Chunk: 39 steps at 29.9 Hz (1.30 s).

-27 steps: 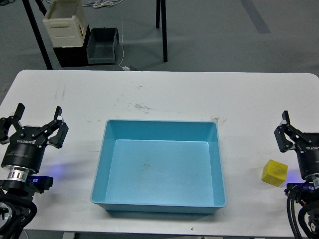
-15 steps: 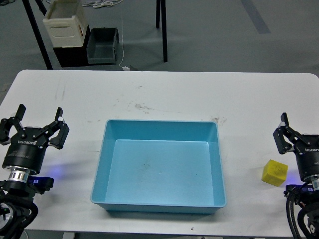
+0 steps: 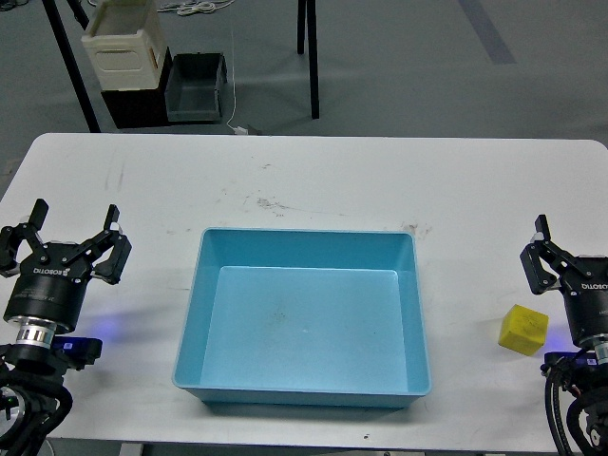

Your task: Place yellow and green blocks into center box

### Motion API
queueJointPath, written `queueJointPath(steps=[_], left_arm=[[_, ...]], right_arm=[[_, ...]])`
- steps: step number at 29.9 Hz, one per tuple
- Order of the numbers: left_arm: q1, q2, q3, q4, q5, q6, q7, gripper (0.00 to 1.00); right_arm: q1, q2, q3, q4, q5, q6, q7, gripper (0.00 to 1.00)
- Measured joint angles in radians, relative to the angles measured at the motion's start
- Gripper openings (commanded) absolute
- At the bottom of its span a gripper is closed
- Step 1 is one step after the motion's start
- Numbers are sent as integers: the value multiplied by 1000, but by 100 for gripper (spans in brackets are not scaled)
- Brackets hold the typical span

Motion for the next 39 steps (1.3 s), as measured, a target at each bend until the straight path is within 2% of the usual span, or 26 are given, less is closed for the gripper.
queueJointPath(steps=[8,16,25,30,37,39], left_arm=[[2,-2,5,0,0,1,1,100],[2,-3,4,0,0,1,0,100],[2,-2,4,0,0,1,-1,100],[2,-2,-2,1,0,1,-1,100],[3,-2,-3,1,0,1,-1,100],[3,-2,-3,1,0,2,-1,100]], right_arm=[[0,0,2,0,-5,70,0,100],[39,0,16,-5,-100,75,0,100],[209,-26,52,-45,-481,68,5,100],[329,-103,56,-46,-699,40,5,100],[508,-279,-13,-114,-896,12,5,99],[568,-345,-62,-143,-959,15,27,100]])
